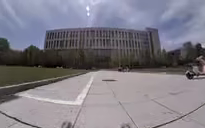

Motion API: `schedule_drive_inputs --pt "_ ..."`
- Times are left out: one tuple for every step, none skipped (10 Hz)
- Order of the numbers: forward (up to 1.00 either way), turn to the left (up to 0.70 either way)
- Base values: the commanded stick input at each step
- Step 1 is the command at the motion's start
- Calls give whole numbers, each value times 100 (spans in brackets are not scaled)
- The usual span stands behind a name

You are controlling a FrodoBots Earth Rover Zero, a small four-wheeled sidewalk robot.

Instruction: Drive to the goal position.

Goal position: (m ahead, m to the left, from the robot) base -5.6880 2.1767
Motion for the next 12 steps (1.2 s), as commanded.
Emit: schedule_drive_inputs --pt "70 0" --pt "70 0" --pt "70 0" --pt "70 0" --pt "70 0" --pt "70 0" --pt "70 0" --pt "70 0" --pt "70 0" --pt "70 0" --pt "70 0" --pt "70 0"
